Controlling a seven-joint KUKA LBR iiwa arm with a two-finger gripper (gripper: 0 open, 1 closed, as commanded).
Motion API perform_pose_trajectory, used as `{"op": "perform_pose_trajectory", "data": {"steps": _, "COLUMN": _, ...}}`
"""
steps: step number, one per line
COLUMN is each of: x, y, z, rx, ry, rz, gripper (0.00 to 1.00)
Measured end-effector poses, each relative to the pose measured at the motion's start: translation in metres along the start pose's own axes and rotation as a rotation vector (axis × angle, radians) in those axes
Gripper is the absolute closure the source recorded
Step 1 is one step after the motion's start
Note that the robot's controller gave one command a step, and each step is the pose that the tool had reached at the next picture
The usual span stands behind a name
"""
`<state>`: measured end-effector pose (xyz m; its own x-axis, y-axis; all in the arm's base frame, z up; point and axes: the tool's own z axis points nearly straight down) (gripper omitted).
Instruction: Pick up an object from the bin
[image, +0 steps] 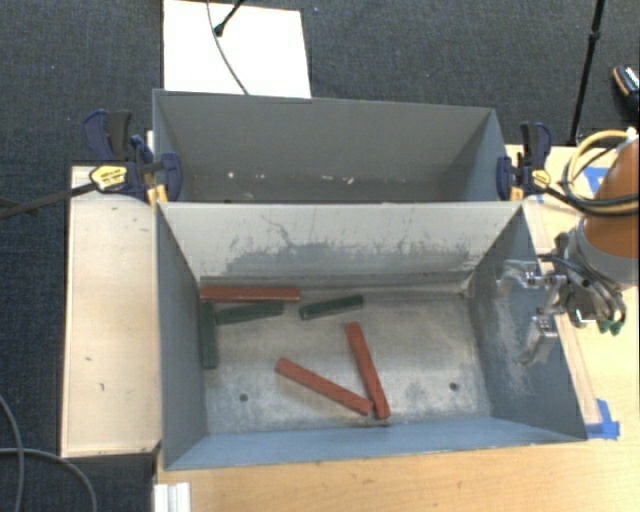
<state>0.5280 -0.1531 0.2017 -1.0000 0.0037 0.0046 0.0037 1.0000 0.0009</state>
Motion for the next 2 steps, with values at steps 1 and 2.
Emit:
{"op": "perform_pose_trajectory", "data": {"steps": 1, "x": 0.014, "y": 0.060, "z": -0.140, "rx": 0.002, "ry": -0.017, "rz": -0.089, "gripper": 0.00}}
{"op": "perform_pose_trajectory", "data": {"steps": 2, "x": 0.032, "y": 0.157, "z": -0.062, "rx": 0.000, "ry": -0.004, "rz": -0.417, "gripper": 0.00}}
